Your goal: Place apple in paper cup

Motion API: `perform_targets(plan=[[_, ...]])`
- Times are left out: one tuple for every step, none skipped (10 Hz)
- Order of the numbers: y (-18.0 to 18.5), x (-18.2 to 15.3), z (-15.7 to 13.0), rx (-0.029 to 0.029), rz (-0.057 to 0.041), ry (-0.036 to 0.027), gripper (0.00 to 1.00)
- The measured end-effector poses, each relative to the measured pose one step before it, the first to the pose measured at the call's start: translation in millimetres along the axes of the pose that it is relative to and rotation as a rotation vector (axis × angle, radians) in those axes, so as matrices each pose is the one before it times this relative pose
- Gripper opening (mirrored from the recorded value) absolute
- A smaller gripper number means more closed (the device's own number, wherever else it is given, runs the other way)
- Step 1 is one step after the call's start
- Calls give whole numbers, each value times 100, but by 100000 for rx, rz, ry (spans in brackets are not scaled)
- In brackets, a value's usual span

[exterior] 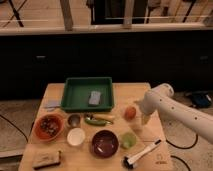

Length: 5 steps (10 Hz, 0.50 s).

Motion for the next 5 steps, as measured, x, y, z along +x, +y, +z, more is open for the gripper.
perform_targets(plan=[[-142, -18, 120, 75, 54, -246, 80], [-309, -116, 226, 67, -57, -440, 80], [-200, -49, 166, 50, 101, -386, 80], [-125, 6, 150, -12, 61, -223, 80], [-128, 34, 162, -52, 65, -187, 80]])
